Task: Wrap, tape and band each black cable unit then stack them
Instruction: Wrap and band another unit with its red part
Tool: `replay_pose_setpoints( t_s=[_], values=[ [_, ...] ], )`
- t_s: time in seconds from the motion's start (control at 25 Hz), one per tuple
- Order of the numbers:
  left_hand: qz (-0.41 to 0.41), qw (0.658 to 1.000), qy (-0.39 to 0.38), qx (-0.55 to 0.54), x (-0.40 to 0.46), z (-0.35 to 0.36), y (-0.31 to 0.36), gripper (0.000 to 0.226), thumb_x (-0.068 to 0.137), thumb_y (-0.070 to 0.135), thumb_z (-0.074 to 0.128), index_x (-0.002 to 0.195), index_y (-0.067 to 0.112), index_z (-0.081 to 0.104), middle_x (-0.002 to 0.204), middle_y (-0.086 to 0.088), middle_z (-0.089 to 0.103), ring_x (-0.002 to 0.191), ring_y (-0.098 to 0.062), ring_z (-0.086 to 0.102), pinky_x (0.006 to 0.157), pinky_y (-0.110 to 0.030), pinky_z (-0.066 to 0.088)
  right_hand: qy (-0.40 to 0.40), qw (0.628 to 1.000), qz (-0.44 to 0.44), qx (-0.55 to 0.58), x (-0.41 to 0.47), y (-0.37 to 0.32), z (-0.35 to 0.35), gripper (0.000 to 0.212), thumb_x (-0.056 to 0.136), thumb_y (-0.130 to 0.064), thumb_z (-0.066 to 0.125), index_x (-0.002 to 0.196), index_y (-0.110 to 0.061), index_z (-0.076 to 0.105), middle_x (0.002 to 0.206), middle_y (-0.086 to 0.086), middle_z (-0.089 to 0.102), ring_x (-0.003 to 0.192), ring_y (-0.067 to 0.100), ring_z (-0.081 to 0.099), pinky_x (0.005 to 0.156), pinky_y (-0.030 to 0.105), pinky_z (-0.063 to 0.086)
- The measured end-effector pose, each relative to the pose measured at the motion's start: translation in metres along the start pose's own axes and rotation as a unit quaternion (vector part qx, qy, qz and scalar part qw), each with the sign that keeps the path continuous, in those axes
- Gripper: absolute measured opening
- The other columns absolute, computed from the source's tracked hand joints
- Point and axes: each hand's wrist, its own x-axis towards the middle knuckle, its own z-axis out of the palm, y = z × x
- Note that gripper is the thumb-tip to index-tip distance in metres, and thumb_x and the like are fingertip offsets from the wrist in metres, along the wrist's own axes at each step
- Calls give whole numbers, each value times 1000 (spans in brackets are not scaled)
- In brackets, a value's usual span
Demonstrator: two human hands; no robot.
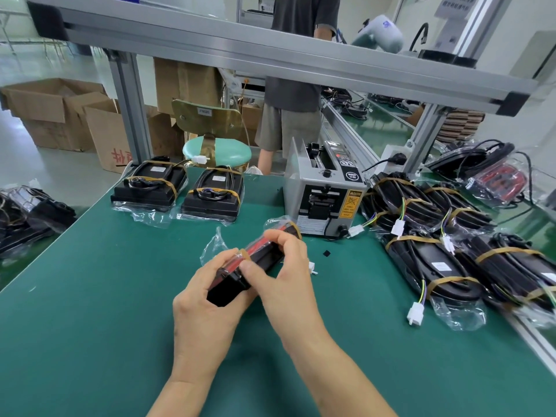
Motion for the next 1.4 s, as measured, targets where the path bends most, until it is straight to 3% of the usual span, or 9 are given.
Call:
replay_pose_setpoints(
  t_s=[0.24,0.44,0.56,0.72,0.8,0.88,1.0,1.12,1.4],
  values=[
    [38,997,-63,-17,11,-23,-6,58,55,7,88,102,35,69,104,11,72,98,-5,66,88,-11,45,-47,982,-75,-167,22,8,-41,59,68,-27,79,110,-47,43,123,-25,43,117,-5,36,99,23,18],
    [-1,991,-124,-60,24,-48,-1,58,51,13,81,104,33,70,107,6,72,105,-12,64,96,-15,44,-156,977,-56,-132,49,34,-71,54,78,-12,72,124,-35,55,133,-20,48,124,-9,39,102,9,25],
    [57,989,-94,97,26,-49,16,73,55,26,88,120,39,58,130,13,58,127,-2,45,105,-12,30,-189,977,-27,-96,57,43,-72,54,78,-17,72,122,-45,54,127,-21,56,120,-10,45,92,4,29],
    [294,879,-152,343,34,-23,51,67,65,45,59,129,24,56,140,2,48,132,-21,41,109,-43,28,-210,975,-16,-75,67,43,-76,52,75,-17,74,115,-44,56,122,-17,60,114,-11,48,81,-3,32],
    [295,824,-224,427,37,-6,59,57,70,43,64,124,27,61,131,6,57,116,-23,56,97,-40,42,-240,967,-14,-78,69,41,-79,53,74,-10,73,114,-41,57,120,-12,61,110,-9,50,76,-5,31],
    [223,834,-234,446,43,4,62,50,74,35,74,122,40,60,126,22,57,108,-15,61,84,-29,46,-263,963,-7,-54,74,40,-85,53,72,-7,69,112,-40,59,117,-11,63,109,-4,53,74,-4,34],
    [181,872,-200,409,44,6,63,50,64,29,83,109,44,66,109,34,61,95,-7,65,63,-11,33,-75,995,50,43,92,40,-93,26,80,-10,67,93,-33,68,91,-11,67,88,9,59,66,6,42],
    [150,876,-188,419,41,8,64,51,54,26,89,100,41,71,98,29,68,83,-13,69,56,-17,31,155,976,140,56,119,44,-92,15,88,-15,59,78,-11,70,66,1,54,67,19,42,58,24,35],
    [206,855,-189,436,39,9,61,60,28,24,96,84,32,74,81,22,71,55,-10,66,56,-3,18,263,938,210,85,154,47,-77,17,86,-24,69,71,-22,62,73,-6,59,79,19,54,73,29,40]
  ],
)
